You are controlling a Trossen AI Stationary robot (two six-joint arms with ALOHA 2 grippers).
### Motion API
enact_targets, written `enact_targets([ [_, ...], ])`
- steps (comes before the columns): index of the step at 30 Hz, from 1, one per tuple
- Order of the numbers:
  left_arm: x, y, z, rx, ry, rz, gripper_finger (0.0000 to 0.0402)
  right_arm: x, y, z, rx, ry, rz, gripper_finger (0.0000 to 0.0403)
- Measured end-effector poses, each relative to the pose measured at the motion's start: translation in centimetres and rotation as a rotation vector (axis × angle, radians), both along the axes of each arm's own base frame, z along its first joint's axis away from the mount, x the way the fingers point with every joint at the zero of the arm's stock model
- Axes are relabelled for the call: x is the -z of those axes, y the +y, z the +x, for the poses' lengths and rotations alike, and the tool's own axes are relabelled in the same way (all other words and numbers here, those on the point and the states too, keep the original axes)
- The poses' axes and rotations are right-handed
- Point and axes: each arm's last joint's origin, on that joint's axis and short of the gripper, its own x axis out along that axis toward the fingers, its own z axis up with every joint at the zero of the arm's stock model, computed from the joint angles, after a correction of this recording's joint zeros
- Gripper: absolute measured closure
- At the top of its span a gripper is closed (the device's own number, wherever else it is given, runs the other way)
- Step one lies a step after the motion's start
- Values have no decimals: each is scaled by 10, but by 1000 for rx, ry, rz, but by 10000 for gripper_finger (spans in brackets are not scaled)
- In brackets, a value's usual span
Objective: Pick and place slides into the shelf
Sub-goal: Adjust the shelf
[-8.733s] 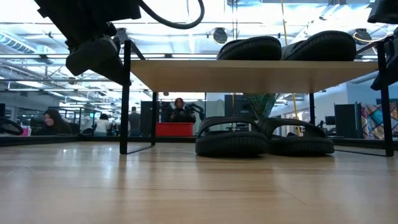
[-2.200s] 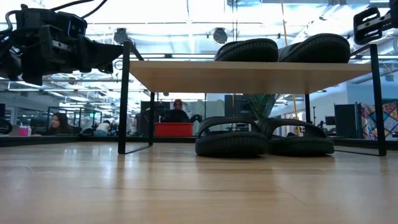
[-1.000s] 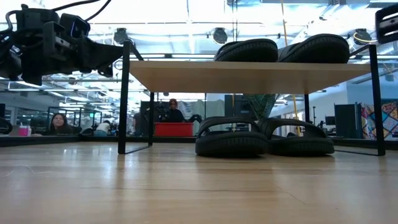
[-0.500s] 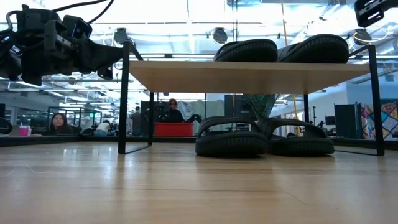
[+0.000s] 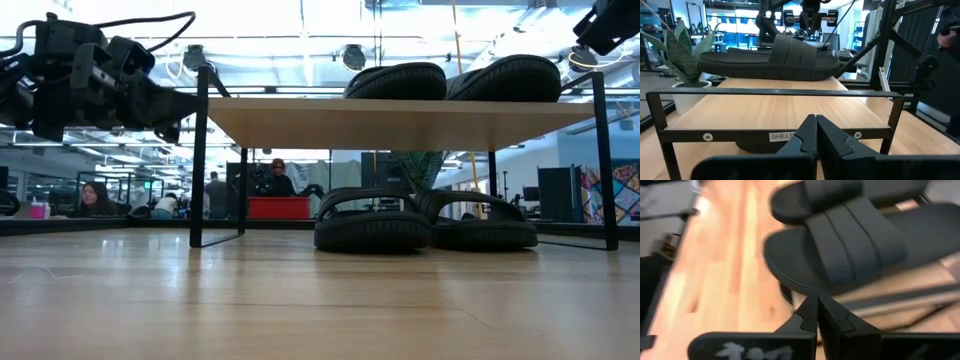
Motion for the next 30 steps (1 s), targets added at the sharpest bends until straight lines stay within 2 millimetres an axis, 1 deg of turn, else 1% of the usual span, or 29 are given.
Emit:
enact_targets([
  [3,0,0,0,0,4,-4,396,-1,-2,-1,67,70,-20,403],
  [9,1,0,0,0,20,-41,396,5,-8,-4,239,202,-37,403],
  [14,1,0,0,-13,23,-69,396,11,-7,2,306,230,-45,403],
  [20,2,2,0,-51,27,-80,396,21,1,17,263,209,-76,403],
  [26,2,2,0,-51,28,-89,396,21,0,23,266,198,-95,403],
  [30,2,2,0,-51,30,-105,396,28,0,30,269,216,-108,403],
])
